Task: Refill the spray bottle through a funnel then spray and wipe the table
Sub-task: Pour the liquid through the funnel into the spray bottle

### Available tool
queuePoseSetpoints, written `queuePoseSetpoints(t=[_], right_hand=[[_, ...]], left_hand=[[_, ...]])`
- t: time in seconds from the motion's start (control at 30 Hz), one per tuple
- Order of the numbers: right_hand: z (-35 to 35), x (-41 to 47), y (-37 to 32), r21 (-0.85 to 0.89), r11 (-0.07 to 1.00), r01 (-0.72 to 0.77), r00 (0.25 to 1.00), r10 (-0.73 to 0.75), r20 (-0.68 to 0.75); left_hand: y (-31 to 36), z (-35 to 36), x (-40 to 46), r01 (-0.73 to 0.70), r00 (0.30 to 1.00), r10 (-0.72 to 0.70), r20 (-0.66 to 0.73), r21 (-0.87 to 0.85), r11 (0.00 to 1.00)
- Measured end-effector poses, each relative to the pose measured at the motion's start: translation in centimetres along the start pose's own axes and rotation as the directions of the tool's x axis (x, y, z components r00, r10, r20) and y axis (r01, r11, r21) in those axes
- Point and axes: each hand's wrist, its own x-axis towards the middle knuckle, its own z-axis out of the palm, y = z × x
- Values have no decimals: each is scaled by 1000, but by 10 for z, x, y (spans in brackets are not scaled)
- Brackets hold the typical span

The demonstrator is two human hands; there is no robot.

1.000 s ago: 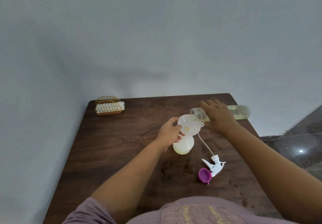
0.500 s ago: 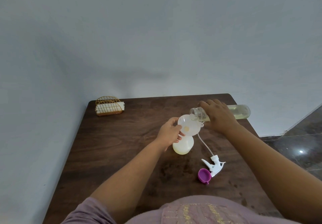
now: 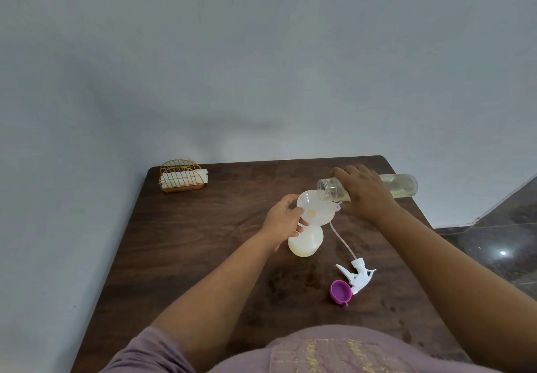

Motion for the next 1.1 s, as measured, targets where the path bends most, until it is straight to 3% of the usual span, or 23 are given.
queuePoseSetpoints(t=[1.1], right_hand=[[2,1,-1,-12,1000,3,1000,-3,-15]], left_hand=[[-1,-1,0,-10,1000,10,9,-8,1000]])
